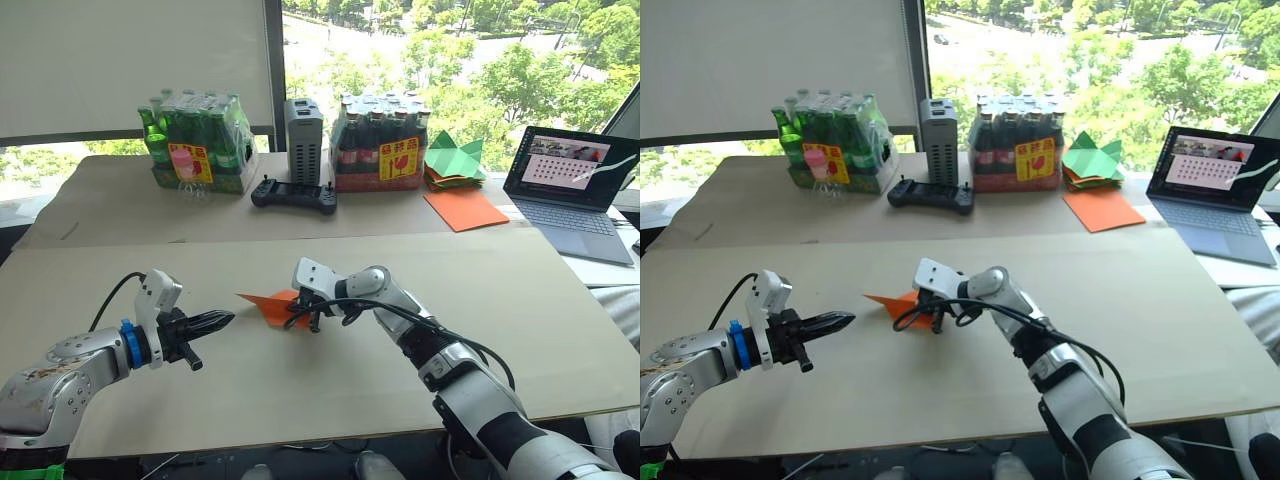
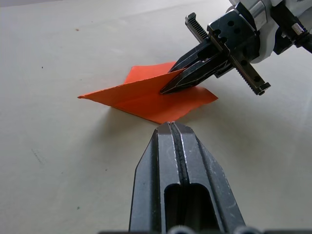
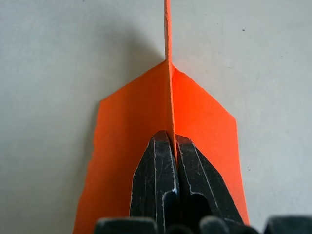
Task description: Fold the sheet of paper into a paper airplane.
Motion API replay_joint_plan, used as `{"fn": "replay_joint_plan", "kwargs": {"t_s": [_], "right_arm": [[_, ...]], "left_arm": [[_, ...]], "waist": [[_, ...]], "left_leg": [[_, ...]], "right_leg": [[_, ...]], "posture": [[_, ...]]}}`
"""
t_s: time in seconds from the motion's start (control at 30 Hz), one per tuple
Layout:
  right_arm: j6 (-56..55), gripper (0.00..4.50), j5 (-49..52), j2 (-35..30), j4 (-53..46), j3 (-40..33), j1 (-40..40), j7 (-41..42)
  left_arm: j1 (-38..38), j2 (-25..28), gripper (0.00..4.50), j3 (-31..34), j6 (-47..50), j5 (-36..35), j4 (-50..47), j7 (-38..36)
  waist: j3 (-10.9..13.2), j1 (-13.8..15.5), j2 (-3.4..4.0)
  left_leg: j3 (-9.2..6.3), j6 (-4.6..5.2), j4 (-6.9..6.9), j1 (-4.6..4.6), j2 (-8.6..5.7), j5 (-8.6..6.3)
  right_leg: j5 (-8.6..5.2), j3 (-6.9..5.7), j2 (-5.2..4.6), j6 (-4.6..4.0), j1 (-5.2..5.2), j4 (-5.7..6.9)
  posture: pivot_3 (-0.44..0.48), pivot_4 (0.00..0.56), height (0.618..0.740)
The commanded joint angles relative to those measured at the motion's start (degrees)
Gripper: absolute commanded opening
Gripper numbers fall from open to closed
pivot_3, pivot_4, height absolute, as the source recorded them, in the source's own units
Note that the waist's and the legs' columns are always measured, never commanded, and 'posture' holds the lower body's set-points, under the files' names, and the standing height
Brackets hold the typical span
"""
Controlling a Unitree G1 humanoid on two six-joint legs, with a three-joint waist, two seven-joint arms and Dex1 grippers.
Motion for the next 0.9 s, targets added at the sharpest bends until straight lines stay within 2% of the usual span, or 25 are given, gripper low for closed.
{"fn": "replay_joint_plan", "kwargs": {"t_s": [0.03,0.13,0.3,0.47,0.6,0.9], "right_arm": [[2.61,0.04,-0.13,-1.97,-4.4,-2.22,1.16,-1.81],[8.14,0.04,0.33,-5.03,-10.16,-4.73,3.38,-3.73],[25.02,0.04,3.25,-11.95,-25.46,-13.28,10.13,-7.42],[36.51,0.04,2.78,-18.17,-37.18,-21.16,16.11,-13.93],[41.89,0.04,2.26,-20.36,-39.21,-28.78,17.18,-21.73],[42.23,0.04,2.16,-25.02,-35.62,-35.13,20.92,-30.81]], "left_arm": [[-0.81,0.05,0.0,0.94,-1.19,-0.59,-1.64,0.03],[-0.96,0.0,0.0,0.72,-0.99,-0.75,-1.82,0.11],[-0.15,-0.01,0.0,0.77,-1.16,-0.92,-2.0,-0.45],[-1.73,-0.45,0.0,-1.13,-1.99,0.1,-0.1,-1.31],[-4.33,-1.56,0.0,-3.1,-3.07,1.05,2.59,-1.83],[-6.39,-2.22,0.0,-5.29,-4.31,1.92,5.06,-2.76]], "waist": [[0.0,0.09,0.0],[0.0,0.32,0.0],[0.0,1.0,0.0],[0.0,1.19,0.0],[0.0,1.31,0.0],[0.0,1.33,0.0]], "left_leg": [[0.0,0.0,0.0,0.0,0.0,0.0],[0.0,0.0,0.0,-0.03,-0.04,0.0],[-0.01,0.0,0.0,-0.11,-0.05,0.0],[0.02,0.0,-0.03,-0.1,-0.04,0.0],[0.06,0.0,-0.02,-0.09,-0.06,0.0],[0.09,0.01,-0.03,-0.13,-0.08,0.0]], "right_leg": [[0.0,0.0,0.0,0.0,0.0,-0.01],[0.0,0.0,-0.04,0.0,0.0,-0.03],[0.0,-0.02,-0.06,0.01,0.0,-0.15],[0.0,-0.02,-0.04,0.01,0.0,-0.19],[0.0,0.0,-0.04,0.01,0.02,-0.19],[0.0,0.02,-0.07,0.02,0.03,-0.27]], "posture": [[0.0,0.15,0.74],[0.0,0.15,0.74],[0.0,0.15,0.74],[0.0,0.15,0.74],[0.0,0.15,0.74],[0.0,0.15,0.74]]}}
